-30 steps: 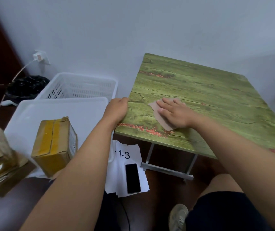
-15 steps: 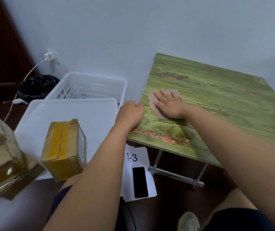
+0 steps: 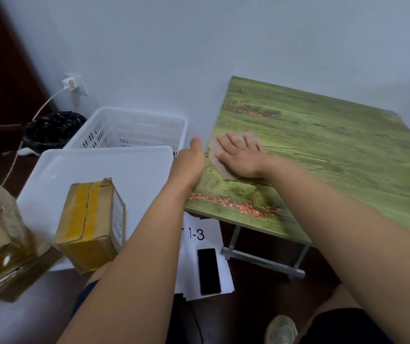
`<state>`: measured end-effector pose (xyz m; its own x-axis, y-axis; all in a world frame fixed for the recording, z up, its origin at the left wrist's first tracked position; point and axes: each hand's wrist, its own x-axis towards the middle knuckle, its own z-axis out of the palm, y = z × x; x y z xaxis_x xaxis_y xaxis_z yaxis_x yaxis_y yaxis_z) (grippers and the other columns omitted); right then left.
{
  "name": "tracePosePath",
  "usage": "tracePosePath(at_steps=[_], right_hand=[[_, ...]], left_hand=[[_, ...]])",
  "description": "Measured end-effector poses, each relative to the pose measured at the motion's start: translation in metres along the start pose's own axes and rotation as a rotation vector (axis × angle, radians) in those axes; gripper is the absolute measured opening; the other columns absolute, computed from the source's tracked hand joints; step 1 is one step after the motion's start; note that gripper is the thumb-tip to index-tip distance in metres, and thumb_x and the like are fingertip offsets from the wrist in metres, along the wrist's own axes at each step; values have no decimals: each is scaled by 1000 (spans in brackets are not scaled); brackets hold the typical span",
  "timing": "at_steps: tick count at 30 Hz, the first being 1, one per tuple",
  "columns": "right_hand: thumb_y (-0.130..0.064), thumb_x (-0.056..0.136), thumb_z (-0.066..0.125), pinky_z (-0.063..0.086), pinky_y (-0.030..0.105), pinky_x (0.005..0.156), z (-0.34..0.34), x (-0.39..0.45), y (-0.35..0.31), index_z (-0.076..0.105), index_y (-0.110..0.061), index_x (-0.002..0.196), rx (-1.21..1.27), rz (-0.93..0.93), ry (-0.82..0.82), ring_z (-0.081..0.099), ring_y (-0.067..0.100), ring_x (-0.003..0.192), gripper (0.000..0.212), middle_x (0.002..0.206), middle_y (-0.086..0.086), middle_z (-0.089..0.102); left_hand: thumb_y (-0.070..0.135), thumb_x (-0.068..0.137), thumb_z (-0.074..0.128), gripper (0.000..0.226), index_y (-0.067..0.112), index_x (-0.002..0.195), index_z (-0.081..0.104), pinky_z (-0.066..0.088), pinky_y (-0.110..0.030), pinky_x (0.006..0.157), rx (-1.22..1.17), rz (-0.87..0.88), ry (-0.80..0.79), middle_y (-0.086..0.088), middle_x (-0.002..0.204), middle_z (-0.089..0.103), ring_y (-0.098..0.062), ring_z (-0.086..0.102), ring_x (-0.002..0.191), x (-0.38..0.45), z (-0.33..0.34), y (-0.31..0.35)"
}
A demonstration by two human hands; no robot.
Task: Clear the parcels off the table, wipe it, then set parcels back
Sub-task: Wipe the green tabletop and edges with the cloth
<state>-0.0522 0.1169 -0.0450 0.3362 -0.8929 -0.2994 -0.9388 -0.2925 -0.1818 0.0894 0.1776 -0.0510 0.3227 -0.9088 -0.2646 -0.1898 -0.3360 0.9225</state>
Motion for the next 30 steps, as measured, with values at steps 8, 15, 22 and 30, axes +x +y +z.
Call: tracePosePath(at_steps=[8,15,22,30], right_hand=[[-60,101,18,-17,43,117,18,-59,-19,-5,-44,154,-21,-151,-38,-24,21,148,60,162,-16,-18],[-58,101,20,-16,44,117,34,-96,-31,-5,-44,154,-58,-226,-57,-24,20,148,60,162,-16,-17],[-61,99,27,-16,44,119,46,-126,-32,-7,-42,154,-115,-293,-46,-26,19,147,67,161,-18,-20],[-64,98,27,-14,42,120,56,-156,-16,-10,-37,155,-144,-217,4,-25,20,148,74,162,-14,-21]], left_hand=[[64,98,12,82,0,114,61,45,-28,70,-288,-135,-106,-11,93,69,-22,64,87,-8,-8,7],[62,100,13,77,6,81,62,32,-23,43,-321,-183,-177,3,36,52,-8,42,27,-23,-19,7],[55,101,22,65,10,83,66,35,-29,57,-264,-150,-177,1,53,63,-15,44,56,-27,-21,0],[35,86,41,37,6,70,56,47,-40,73,97,124,100,-11,80,65,-32,59,79,-35,-15,-9]])
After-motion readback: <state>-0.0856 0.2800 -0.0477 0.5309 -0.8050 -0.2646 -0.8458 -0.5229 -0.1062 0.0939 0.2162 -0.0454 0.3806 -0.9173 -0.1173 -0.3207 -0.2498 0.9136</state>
